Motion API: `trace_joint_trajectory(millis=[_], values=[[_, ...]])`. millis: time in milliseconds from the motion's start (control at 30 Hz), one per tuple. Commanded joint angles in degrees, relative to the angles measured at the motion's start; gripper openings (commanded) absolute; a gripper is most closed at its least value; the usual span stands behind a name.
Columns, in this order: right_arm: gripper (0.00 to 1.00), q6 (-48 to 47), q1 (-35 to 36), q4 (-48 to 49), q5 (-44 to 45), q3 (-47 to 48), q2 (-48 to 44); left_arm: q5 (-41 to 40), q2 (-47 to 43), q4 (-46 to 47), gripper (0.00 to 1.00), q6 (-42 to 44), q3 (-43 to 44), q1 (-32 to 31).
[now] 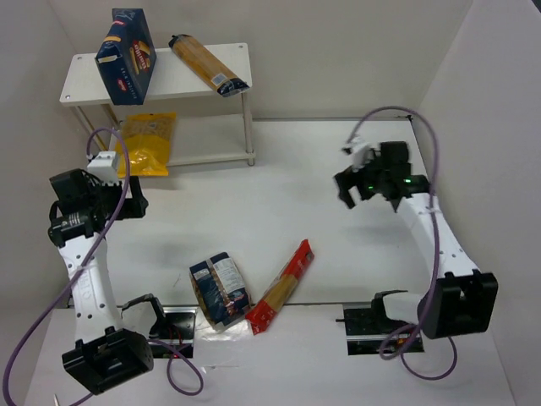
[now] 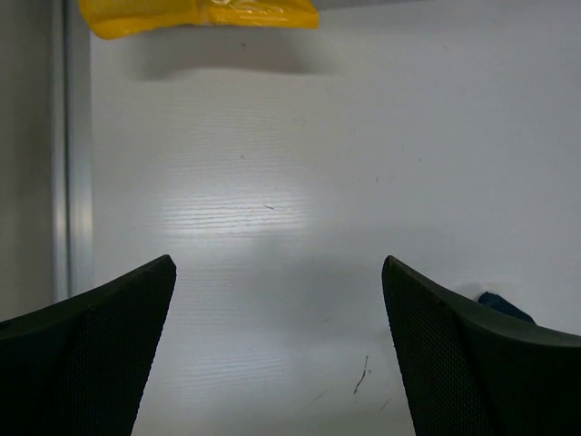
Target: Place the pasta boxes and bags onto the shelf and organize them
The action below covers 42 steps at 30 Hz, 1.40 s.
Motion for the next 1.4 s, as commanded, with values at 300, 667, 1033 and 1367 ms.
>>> trace_joint_trajectory(millis=[300,667,1033,1367], values=[[1.00,-27.0,33.6,-17.6,0.9,4.8,12.5,1.5,-7.3,0.8,1.00,-0.2,1.8,5.1],[1.00,-33.0,47.4,-19.9,-5.9,7.3,19.5,5.7,-7.9,4.5,1.00,1.5,-3.5,8.9],[1.00,-40.0,50.7,-18.7,-4.2,-0.4,20.6,7.0,-7.9,4.5,1.00,2.1,-4.0,12.6],[1.00,-40.3,50.7,-11.0,-4.2,-8.8,20.6,7.5,-8.4,4.5,1.00,2.1,-4.0,14.9]])
